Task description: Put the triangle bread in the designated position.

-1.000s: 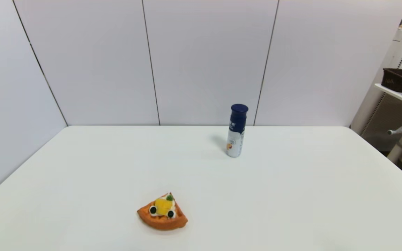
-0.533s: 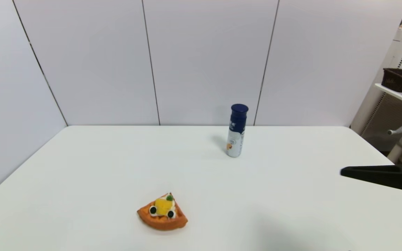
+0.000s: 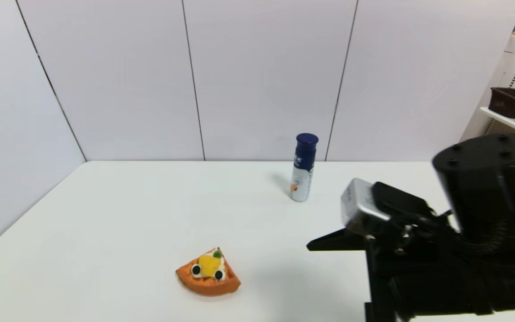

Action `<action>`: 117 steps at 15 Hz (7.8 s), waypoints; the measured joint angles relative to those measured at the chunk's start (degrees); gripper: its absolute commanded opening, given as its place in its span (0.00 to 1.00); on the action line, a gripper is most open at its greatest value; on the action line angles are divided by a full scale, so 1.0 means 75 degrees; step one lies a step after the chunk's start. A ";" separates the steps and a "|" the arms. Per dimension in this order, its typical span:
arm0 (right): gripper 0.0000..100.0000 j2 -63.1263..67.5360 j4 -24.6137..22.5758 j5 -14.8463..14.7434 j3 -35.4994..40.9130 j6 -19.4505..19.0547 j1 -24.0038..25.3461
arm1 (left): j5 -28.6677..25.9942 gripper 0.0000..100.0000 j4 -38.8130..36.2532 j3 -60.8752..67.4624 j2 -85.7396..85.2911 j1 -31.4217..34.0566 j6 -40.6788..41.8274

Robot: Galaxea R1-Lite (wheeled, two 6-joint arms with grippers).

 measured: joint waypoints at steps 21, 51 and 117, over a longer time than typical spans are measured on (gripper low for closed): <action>0.00 0.5231 -0.0112 -0.0234 -0.3517 -0.0549 0.0481 | 0.0000 1.00 0.0000 0.0000 0.0000 0.0000 0.0003; 0.00 0.2441 0.0202 -0.0528 -0.1076 -0.0605 -0.4242 | 0.0000 1.00 0.0000 0.0000 0.0000 0.0000 0.0003; 1.00 -1.1227 -0.0054 -0.2649 0.6598 0.1588 -0.6230 | 0.0000 1.00 0.0000 0.0000 0.0000 0.0000 0.0000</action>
